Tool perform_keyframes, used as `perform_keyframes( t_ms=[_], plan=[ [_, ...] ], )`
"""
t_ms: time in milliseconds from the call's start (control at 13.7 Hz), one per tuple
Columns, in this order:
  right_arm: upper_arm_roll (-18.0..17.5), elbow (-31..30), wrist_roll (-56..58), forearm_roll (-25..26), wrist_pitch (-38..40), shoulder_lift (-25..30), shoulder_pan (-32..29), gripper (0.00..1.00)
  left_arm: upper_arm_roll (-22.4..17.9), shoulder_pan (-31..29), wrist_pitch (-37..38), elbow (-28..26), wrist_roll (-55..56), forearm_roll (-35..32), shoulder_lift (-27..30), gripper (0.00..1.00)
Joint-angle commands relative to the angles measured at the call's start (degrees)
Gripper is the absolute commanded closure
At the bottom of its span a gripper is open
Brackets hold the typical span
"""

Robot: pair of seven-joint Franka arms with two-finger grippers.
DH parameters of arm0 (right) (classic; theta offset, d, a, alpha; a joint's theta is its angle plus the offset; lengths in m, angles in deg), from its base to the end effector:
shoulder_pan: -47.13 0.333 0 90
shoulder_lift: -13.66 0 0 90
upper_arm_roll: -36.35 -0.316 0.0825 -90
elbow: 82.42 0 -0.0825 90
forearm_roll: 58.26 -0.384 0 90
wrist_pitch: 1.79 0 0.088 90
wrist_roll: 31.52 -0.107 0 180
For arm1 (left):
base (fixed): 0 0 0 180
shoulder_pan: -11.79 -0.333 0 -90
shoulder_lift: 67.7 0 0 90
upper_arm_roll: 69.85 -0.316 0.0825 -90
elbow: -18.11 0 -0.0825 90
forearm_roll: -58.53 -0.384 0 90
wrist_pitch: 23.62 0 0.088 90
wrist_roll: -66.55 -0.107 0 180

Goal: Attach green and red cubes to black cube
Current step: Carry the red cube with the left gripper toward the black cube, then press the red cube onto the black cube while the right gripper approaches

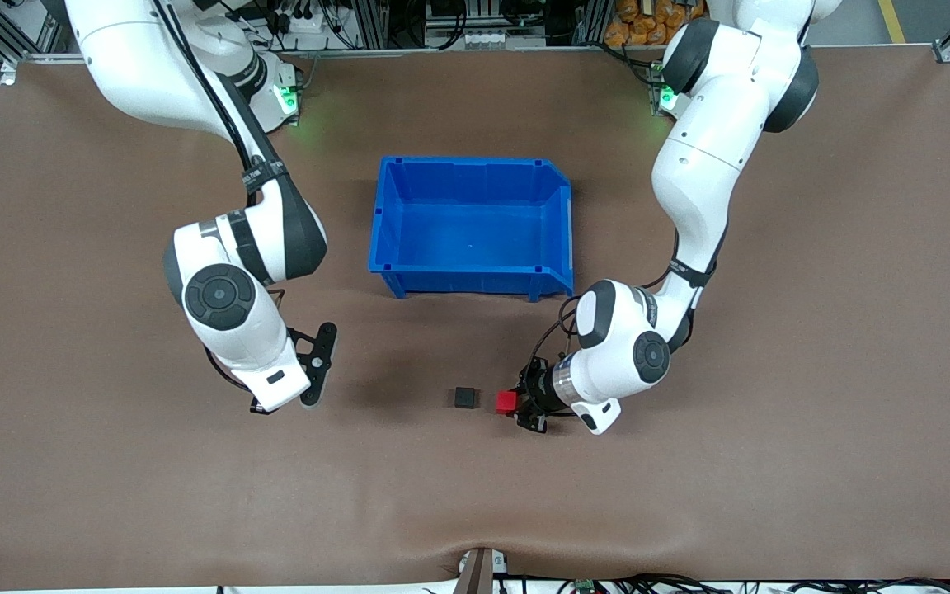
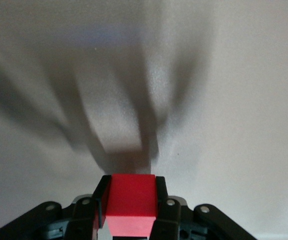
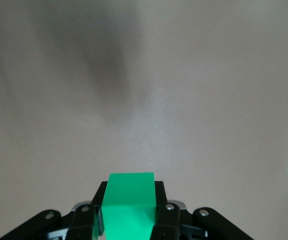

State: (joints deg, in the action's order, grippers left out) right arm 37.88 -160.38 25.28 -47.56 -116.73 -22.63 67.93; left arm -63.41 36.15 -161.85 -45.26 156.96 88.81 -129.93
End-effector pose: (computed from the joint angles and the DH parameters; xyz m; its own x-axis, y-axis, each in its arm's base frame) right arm 0.6889 0.2333 0.3517 0.1653 0.9744 -0.1523 0.9831 -0.1504 0.1048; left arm 0.6914 -0.3795 0.1694 0.1095 0.8619 -0.4951 0.9928 -0.0705 0.0968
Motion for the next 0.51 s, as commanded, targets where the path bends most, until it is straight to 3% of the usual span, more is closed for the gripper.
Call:
perform_keyframes(
  t_ms=[0,438],
  plan=[
    [0.0,1.9,-1.5,0.6,0.7,-1.4,0.0,0.94,0.5,0.3,-2.0,2.5,1.6,0.8,-2.0,1.0],
    [0.0,1.8,-2.7,0.4,0.7,-1.7,0.5,0.94,1.8,1.3,-4.8,2.6,4.7,0.8,-3.3,1.0]
  ],
)
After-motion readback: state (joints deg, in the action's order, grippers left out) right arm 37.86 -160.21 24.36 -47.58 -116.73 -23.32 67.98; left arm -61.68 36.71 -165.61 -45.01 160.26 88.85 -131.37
